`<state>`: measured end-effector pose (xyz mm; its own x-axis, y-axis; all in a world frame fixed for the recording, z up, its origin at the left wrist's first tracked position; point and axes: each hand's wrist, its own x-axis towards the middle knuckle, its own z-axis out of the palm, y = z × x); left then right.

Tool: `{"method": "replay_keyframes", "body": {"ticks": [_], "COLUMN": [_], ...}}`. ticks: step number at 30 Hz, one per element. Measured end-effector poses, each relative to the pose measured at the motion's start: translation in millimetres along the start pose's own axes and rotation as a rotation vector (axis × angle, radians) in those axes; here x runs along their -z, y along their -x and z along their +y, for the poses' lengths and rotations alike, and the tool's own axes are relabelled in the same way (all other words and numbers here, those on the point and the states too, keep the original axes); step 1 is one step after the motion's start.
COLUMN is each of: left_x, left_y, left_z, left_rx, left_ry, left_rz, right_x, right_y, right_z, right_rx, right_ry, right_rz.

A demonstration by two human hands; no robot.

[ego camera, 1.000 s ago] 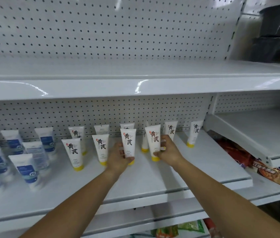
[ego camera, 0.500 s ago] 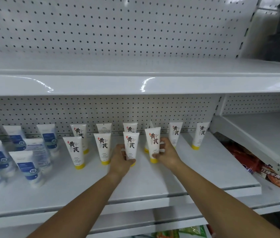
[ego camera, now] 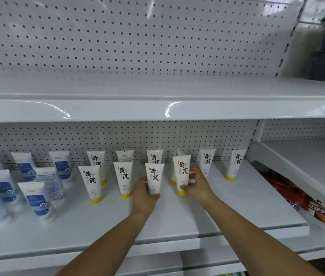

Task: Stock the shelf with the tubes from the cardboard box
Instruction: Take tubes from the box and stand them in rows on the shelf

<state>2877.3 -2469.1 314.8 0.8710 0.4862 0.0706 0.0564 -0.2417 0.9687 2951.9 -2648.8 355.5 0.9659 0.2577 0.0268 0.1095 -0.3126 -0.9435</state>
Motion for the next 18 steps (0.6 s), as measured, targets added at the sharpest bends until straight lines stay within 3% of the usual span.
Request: {"method": "replay_keyframes", "body": {"ticks": [4,8,13,18], "left_x": [6,13,17,-6], "left_y": [33,78,54,20], "left_z": [4,24,96,134], "left_rx": [0.034,-0.131,-0.307,-0.348], "left_ry": [0.013,0.055,0.097,0.052], "left_rz": [0.065,0.127,0.043,-0.040], "right_x": [5,7,1,-3], "right_y": [2,4,6,5], "right_z": [2,0,1,3], "right_rx": [0.002,0.011,0.016,0.026], "right_ry": [-0.009,-0.033,-0.042,-0.084], "right_rz": [0.007,-0.003,0.014,0.017]}}
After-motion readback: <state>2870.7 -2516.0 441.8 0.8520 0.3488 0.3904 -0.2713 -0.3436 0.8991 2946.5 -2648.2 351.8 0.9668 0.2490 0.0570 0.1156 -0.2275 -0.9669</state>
